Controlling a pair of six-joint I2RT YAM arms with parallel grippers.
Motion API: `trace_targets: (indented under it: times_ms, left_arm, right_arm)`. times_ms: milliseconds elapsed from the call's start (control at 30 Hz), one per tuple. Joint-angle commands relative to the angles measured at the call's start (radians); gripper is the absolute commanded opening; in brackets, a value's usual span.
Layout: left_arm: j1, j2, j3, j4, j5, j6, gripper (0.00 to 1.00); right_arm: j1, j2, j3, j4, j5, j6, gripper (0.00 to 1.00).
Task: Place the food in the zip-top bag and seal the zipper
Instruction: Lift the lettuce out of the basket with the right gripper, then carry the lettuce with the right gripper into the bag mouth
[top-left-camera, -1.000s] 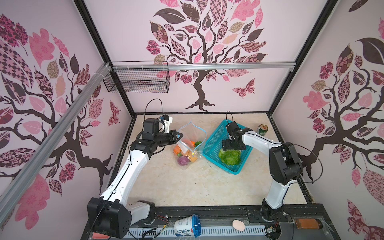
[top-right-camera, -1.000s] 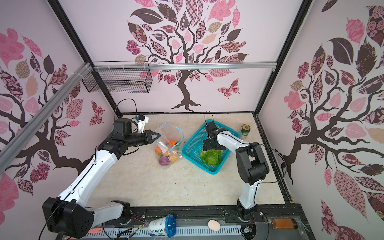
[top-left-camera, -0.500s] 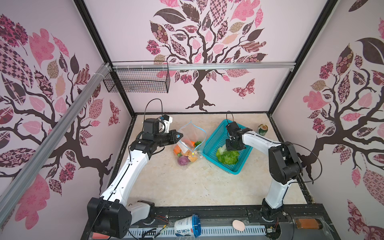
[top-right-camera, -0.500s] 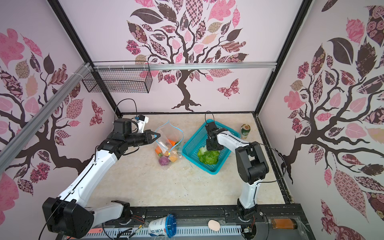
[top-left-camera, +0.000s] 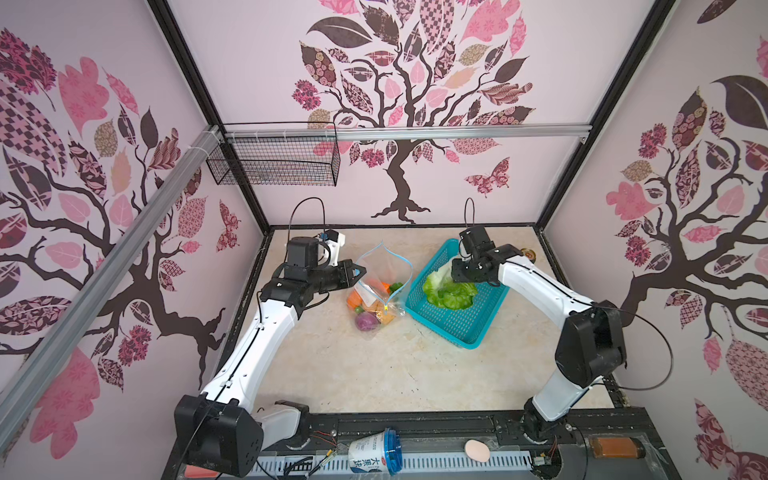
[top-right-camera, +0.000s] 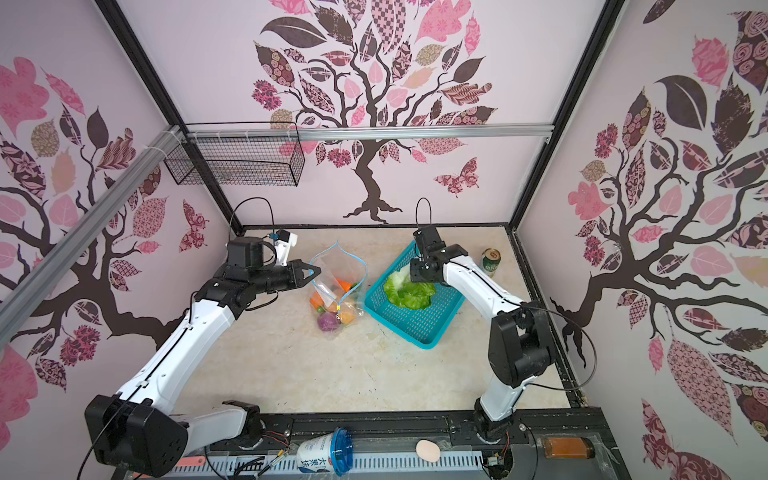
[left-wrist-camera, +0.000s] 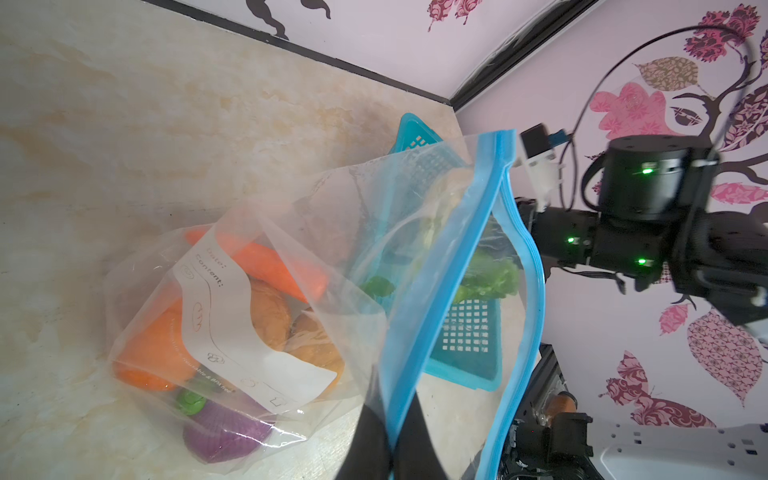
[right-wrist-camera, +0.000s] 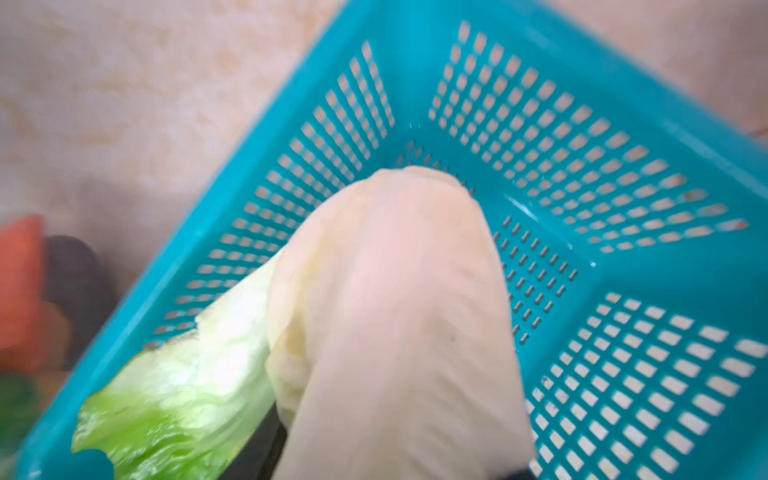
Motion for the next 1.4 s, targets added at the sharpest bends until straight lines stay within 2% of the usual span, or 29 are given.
trace_targets:
  times_ms: [0, 233, 433, 700, 833, 1133, 1367]
  left_arm:
    - [0.006, -0.009, -0.019, 0.02, 0.005, 0.003, 0.0]
    - [0.006, -0.004, -0.018, 0.019, 0.007, 0.005, 0.0]
    - [0.005, -0.006, -0.018, 0.018, 0.004, 0.007, 0.0]
    - [0.005, -0.023, -0.014, 0.014, 0.003, 0.008, 0.0]
    - [0.005, -0.032, -0.014, 0.014, 0.002, 0.008, 0.0]
    - [0.005, -0.045, -0.013, 0.017, 0.012, 0.007, 0.0]
    - [0.006, -0.052, -0.015, 0.023, 0.019, 0.001, 0.0]
  right_arm:
    - [0.001, -0.109, 0.058, 0.009, -0.02, -0.05, 0.36]
    - [0.021, -0.238, 0.099, 0.104, -0.105, -0.109, 0.37]
    - [0.204, -0.245, 0.186, 0.157, -0.06, -0.211, 0.37]
    - [0.338, -0.236, 0.241, 0.321, -0.203, -0.22, 0.36]
    - [0.405, -0.225, 0.229, 0.398, -0.216, -0.26, 0.36]
    - [0.415, -0.159, 0.136, 0.571, -0.314, -0.203, 0.36]
    - [0.415, -0.101, 0.068, 0.673, -0.21, -0.139, 0.36]
